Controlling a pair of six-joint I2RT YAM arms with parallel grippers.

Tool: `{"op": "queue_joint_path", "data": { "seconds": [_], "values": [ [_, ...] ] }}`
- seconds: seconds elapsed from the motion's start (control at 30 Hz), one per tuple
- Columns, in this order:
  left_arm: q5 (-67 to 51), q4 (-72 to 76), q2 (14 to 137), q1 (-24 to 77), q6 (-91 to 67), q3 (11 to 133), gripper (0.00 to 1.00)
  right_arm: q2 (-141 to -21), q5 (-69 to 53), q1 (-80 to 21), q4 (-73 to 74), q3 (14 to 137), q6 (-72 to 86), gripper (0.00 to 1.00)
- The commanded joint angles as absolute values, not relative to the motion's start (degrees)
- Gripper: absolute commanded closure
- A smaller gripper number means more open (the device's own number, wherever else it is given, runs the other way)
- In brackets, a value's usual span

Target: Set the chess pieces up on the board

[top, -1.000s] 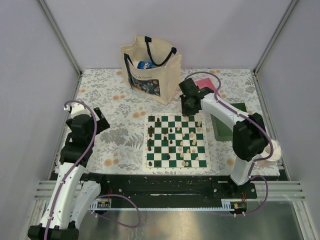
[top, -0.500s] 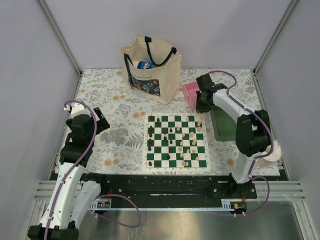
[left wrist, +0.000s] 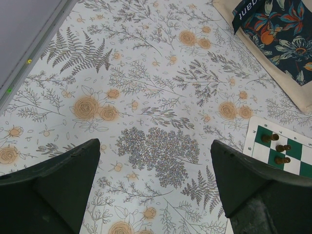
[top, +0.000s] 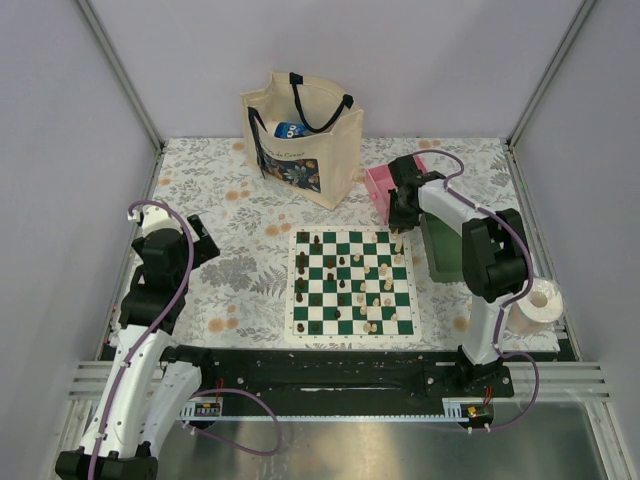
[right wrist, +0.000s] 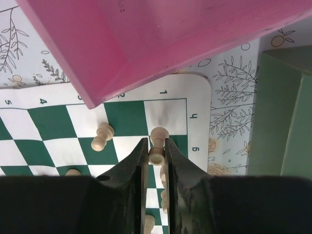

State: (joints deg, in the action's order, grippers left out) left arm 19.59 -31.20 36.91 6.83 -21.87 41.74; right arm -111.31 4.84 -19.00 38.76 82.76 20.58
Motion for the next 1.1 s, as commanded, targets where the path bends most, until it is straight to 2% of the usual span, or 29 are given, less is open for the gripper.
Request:
{"op": "queue_joint_path", "data": {
  "seconds": [0.0,0.7,0.83,0.97,1.07],
  "values": [
    [20.92,-30.06,36.56,6.77,-21.36,42.19,0.01,-112.15,4.39,-18.11,35.86,82.71,19.78,0.81],
    [20.04,-30.06,37.09,6.77,-21.27,42.36,0.01,-113.29,2.64,-17.31,34.1,81.56,19.6,0.72],
    [20.04,-30.06,37.18,6.77,-21.27,42.36,0.01,-113.03,2.64,-17.32,34.89,82.35,19.25,0.66],
    [17.85,-29.8,37.27,6.77,-20.74,42.19,0.01,-112.15,2.2,-17.31,36.12,84.37,17.85,0.55],
    [16.53,-29.44,37.44,6.77,-20.48,42.19,0.01,-111.62,3.07,-17.31,38.92,87.97,16.53,0.54]
  ]
}}
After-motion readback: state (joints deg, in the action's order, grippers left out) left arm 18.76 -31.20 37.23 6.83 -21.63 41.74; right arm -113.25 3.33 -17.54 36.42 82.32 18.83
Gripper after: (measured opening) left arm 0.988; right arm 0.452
